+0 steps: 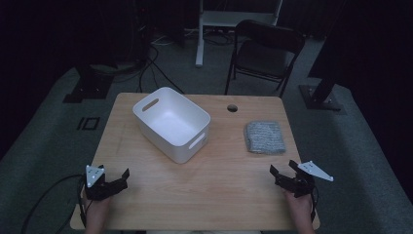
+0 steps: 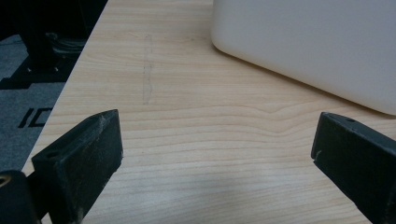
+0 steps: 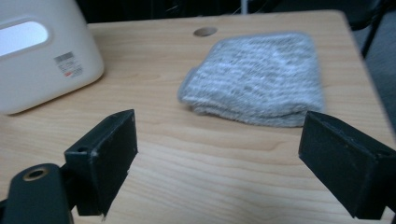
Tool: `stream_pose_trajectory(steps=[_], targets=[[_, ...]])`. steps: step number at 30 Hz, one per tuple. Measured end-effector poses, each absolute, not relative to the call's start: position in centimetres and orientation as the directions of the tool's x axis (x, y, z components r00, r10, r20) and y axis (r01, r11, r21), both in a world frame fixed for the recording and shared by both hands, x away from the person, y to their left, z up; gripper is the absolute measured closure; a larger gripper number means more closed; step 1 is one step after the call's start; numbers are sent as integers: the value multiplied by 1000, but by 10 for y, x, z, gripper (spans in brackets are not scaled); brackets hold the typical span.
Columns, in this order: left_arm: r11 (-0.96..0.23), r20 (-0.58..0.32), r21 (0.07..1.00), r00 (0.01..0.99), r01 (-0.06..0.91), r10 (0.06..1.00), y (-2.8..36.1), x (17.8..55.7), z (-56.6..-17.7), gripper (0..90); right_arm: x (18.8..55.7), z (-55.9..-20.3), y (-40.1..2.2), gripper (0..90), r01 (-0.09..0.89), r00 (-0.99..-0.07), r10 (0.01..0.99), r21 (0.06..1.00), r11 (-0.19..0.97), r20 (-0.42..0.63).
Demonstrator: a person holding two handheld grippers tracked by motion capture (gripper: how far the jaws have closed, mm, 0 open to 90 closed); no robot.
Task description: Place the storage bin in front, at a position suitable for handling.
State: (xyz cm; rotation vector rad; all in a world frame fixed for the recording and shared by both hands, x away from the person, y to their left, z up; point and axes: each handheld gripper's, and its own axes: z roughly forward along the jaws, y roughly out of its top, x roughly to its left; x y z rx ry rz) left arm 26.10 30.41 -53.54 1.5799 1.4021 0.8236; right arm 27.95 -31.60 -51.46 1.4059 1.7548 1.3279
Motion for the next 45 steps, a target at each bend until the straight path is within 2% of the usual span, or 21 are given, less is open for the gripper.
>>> stream_pose_trajectory(steps=[6, 12, 16, 27, 39, 45], targets=[[-20, -62, 898, 171, 440, 983, 299, 262, -535, 22, 284, -520, -314, 113, 459, -356, 919, 888, 14, 170], [-22, -59, 896, 167, 444, 984, 298, 262, -536, 22, 287, -523, -315, 113, 485, -343, 923, 874, 18, 172], [-26, -51, 894, 158, 447, 986, 295, 264, -537, 22, 290, -526, -319, 113, 484, -341, 918, 875, -12, 201], [-54, -32, 900, 189, 433, 981, 290, 265, -536, 22, 300, -519, -315, 113, 449, -346, 923, 894, 7, 167], [-51, -39, 895, 192, 443, 981, 289, 264, -537, 22, 316, -507, -291, 113, 439, -445, 884, 895, 77, 142], [-49, -43, 894, 193, 446, 980, 289, 265, -537, 22, 329, -502, -282, 113, 447, -463, 859, 894, 14, 218]])
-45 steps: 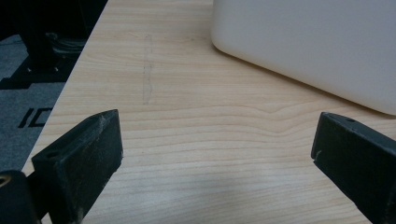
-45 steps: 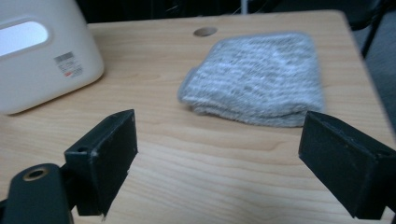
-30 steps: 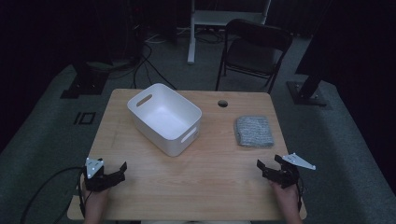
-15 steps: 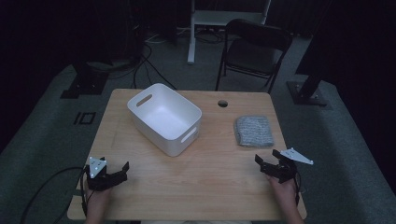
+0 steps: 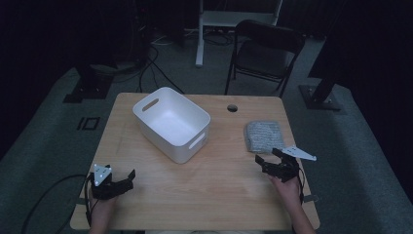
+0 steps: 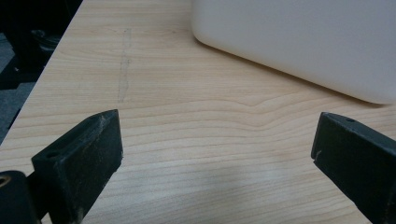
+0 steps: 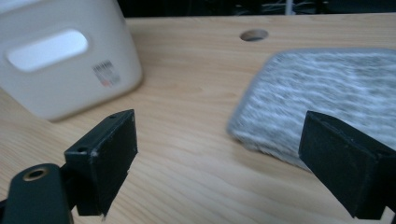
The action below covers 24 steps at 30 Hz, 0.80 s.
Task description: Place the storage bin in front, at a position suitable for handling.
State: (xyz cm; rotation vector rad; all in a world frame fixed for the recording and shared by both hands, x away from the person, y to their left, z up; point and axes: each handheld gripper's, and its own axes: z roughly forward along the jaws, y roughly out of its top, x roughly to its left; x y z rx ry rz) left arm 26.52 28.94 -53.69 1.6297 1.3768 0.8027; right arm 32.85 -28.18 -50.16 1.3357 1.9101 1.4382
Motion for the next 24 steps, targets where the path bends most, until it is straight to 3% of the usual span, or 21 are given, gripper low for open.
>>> stream_pose_trajectory(steps=[24], targets=[[-60, -35, 896, 204, 440, 978, 290, 264, -536, 22, 385, -472, -225, 126, 424, -561, 804, 903, 76, 196]])
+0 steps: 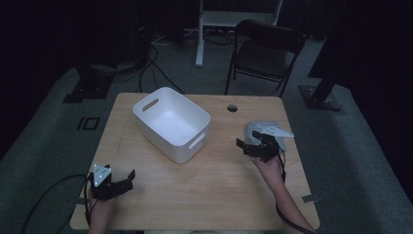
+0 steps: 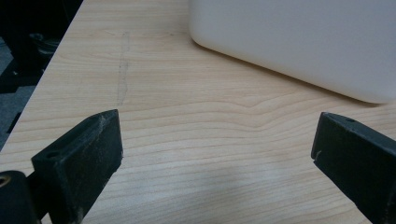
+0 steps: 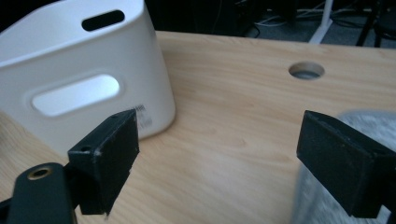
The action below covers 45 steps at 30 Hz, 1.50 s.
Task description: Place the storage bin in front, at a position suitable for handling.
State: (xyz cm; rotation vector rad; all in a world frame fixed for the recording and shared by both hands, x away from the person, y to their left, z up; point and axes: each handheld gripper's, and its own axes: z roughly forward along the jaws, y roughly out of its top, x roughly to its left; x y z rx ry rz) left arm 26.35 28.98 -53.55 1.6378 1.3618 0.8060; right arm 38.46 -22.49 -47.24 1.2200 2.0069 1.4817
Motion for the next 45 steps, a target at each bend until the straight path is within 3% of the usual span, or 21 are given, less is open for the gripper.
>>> stream_pose_trajectory(steps=[15, 26, 45], targets=[[-62, -36, 893, 209, 445, 977, 290, 264, -536, 22, 416, -446, -189, 126, 399, -604, 779, 910, 116, 165], [-61, -39, 895, 215, 442, 976, 290, 264, -535, 22, 440, -437, -163, 129, 423, -622, 759, 899, 119, 192], [-59, -43, 890, 213, 453, 976, 293, 264, -536, 22, 470, -432, -107, 136, 444, -643, 752, 871, 211, 145]])
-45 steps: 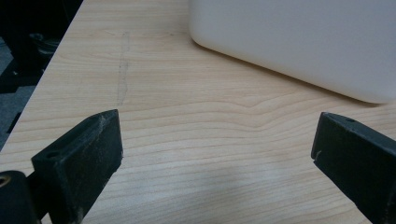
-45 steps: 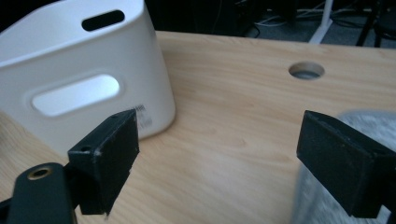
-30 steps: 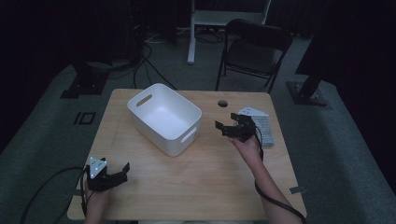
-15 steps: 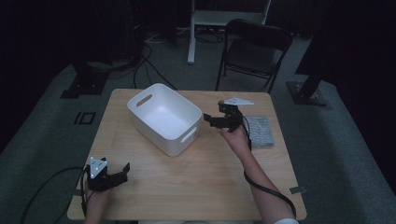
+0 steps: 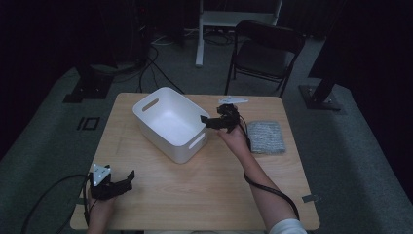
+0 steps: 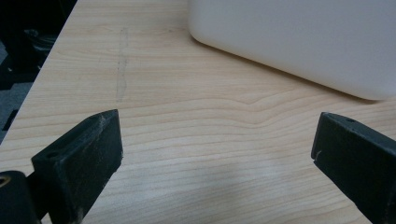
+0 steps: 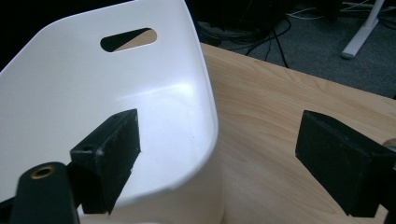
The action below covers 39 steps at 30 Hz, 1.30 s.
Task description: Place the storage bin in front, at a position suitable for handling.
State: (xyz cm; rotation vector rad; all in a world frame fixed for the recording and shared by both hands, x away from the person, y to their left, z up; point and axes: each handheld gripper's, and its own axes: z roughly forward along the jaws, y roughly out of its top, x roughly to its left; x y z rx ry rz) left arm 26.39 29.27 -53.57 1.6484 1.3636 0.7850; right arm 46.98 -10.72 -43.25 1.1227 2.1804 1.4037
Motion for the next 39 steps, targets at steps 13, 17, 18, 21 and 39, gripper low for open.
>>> stream_pose_trajectory(steps=[13, 17, 18, 21, 39], targets=[[-49, -52, 891, 207, 451, 977, 295, 263, -535, 22, 484, -433, -83, 427, 472, -662, 744, 820, 324, 87], [-47, -53, 892, 207, 450, 977, 295, 263, -535, 22, 484, -433, -77, 545, 465, -660, 750, 809, 360, 46], [-47, -53, 892, 207, 451, 977, 295, 263, -535, 22, 484, -433, -76, 574, 457, -663, 748, 810, 367, 35], [-45, -54, 891, 205, 451, 977, 295, 263, -535, 22, 484, -433, -74, 643, 453, -670, 743, 800, 394, 14], [-49, -50, 888, 202, 457, 978, 295, 263, -536, 22, 488, -430, -78, 859, 500, -673, 738, 762, 410, 45]])
